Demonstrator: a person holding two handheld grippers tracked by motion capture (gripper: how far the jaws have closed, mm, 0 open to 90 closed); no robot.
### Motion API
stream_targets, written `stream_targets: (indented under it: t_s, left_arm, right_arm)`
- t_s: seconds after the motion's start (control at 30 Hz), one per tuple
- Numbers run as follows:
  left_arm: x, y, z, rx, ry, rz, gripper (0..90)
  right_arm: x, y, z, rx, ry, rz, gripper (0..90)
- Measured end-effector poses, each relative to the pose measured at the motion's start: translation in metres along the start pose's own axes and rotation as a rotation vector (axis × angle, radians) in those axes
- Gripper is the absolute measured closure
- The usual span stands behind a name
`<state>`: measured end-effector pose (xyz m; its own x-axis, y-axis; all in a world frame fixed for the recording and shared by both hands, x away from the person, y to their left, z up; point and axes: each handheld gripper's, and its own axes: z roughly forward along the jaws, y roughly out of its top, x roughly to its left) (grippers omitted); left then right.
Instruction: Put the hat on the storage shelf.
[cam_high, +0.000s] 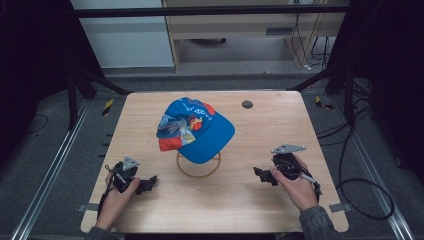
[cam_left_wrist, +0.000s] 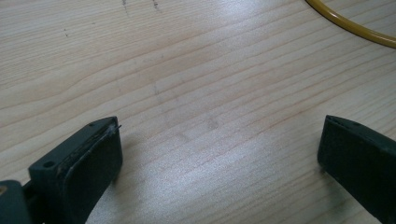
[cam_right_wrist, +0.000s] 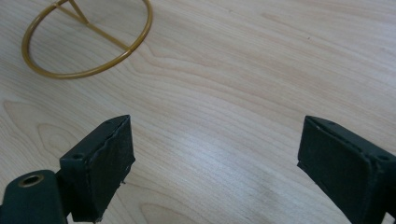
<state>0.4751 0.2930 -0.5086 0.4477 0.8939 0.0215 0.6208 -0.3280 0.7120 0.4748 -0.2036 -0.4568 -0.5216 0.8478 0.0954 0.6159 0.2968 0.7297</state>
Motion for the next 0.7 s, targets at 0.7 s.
stream_targets:
  t_s: [0.7]
  left_arm:
    - [0.000,0.000,0.000,0.004,-0.001,0.004,0.0]
  right_arm:
    - [0.016,-0.023,0.025,0.015,0.016,0.011,10.2]
